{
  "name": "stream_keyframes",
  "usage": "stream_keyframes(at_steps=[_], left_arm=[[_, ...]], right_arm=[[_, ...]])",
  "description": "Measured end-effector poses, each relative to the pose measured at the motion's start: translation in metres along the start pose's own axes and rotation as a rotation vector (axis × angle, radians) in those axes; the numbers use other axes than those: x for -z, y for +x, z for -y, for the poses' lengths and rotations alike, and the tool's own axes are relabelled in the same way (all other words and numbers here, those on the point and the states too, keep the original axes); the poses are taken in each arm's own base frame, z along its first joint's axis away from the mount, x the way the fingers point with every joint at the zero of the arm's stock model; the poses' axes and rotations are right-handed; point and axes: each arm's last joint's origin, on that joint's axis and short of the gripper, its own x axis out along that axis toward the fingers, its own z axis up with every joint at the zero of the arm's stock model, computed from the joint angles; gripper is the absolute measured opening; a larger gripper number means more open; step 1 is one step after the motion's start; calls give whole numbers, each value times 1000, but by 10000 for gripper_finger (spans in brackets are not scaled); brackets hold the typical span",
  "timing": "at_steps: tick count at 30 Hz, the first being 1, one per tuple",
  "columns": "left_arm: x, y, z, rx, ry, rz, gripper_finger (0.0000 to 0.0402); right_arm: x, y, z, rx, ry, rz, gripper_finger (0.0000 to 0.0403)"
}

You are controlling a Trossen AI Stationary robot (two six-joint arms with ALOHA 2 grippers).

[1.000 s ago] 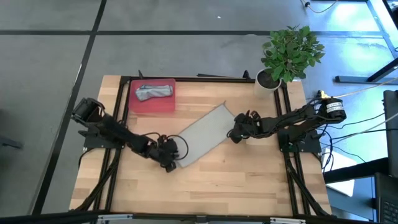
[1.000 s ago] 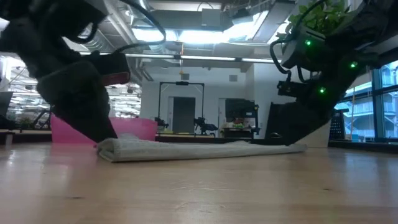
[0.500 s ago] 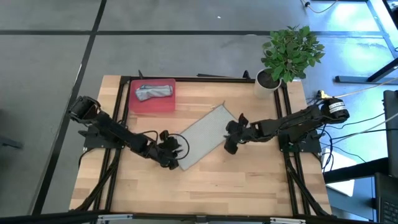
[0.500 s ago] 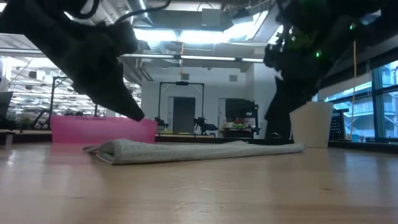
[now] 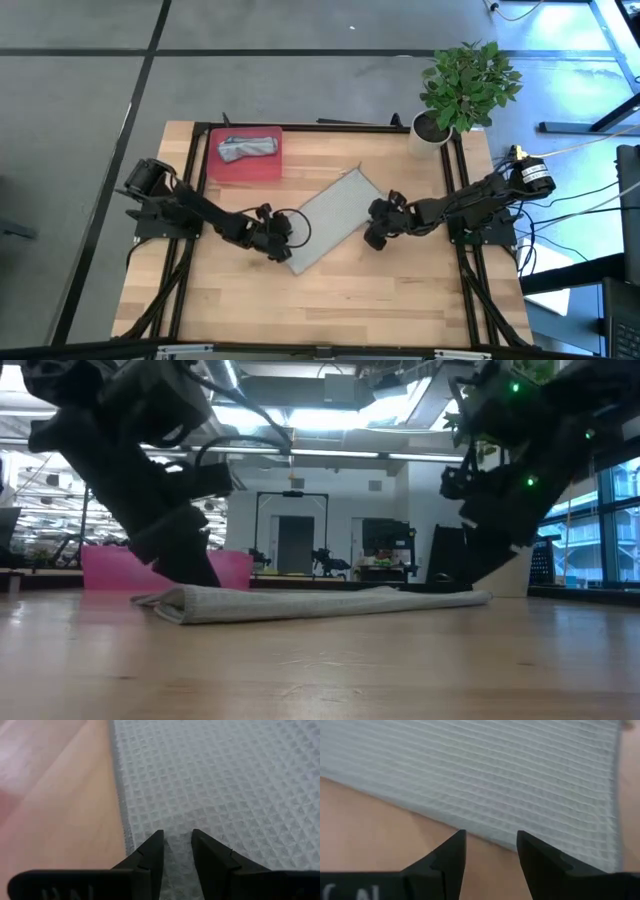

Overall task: Roll microfiber towels into tight, uniform cylinder then place into a basket
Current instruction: Fold the gray towel

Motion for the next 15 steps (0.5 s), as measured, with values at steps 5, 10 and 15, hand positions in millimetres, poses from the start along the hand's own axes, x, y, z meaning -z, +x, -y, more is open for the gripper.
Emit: stream_keyframes(at_steps=[5, 10, 15], left_arm=[[5, 4, 6, 19, -48, -15, 94], [12, -3, 18, 82, -49, -11, 94], [17, -13, 33, 183, -52, 16, 94]], right_arm=[[5, 7, 14, 81, 19, 2, 177], [8, 13, 28, 144, 44, -8, 177], [6, 17, 38, 175, 73, -16, 177]])
